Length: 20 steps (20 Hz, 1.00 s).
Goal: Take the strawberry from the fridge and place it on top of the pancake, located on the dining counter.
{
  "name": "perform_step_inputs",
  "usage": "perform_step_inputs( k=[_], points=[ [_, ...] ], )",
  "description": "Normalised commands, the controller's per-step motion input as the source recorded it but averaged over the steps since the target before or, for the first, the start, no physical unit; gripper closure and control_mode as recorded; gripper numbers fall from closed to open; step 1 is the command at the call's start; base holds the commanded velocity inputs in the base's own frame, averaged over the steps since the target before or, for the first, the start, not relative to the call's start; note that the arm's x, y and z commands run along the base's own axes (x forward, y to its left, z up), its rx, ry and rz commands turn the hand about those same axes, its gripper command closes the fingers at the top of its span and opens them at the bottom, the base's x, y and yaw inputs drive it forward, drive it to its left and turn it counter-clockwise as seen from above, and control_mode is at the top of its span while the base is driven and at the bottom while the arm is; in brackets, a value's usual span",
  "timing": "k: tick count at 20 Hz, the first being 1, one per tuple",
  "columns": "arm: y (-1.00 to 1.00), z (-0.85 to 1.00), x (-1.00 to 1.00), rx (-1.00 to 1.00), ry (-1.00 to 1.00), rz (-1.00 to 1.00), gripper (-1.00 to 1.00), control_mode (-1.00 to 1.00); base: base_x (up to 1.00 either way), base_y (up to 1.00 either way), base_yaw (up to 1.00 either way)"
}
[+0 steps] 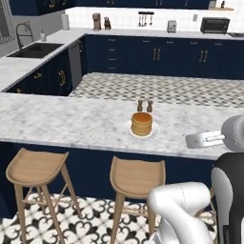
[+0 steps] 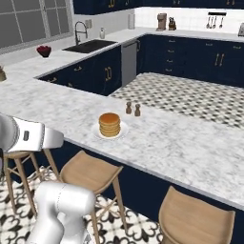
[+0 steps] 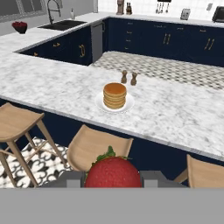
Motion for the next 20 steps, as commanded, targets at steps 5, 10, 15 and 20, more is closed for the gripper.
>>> perform_step_inputs(
  k=[5,10,15,20],
  points=[
    [0.00,0.00,0.00,0.00,0.00,0.00,1.00,1.00,0.95,-0.10,0.27],
    [0.00,0.00,0.00,0.00,0.00,0.00,1.00,1.00,1.00,-0.04,0.17],
    [0.00,0.01,0.80,0.00,0.17,0.01,1.00,-1.00,0.20,-0.01,0.03],
    [0.00,-0.12,1.00,0.00,0.11,0.00,1.00,-1.00,0.00,0.00,0.00]
  ],
)
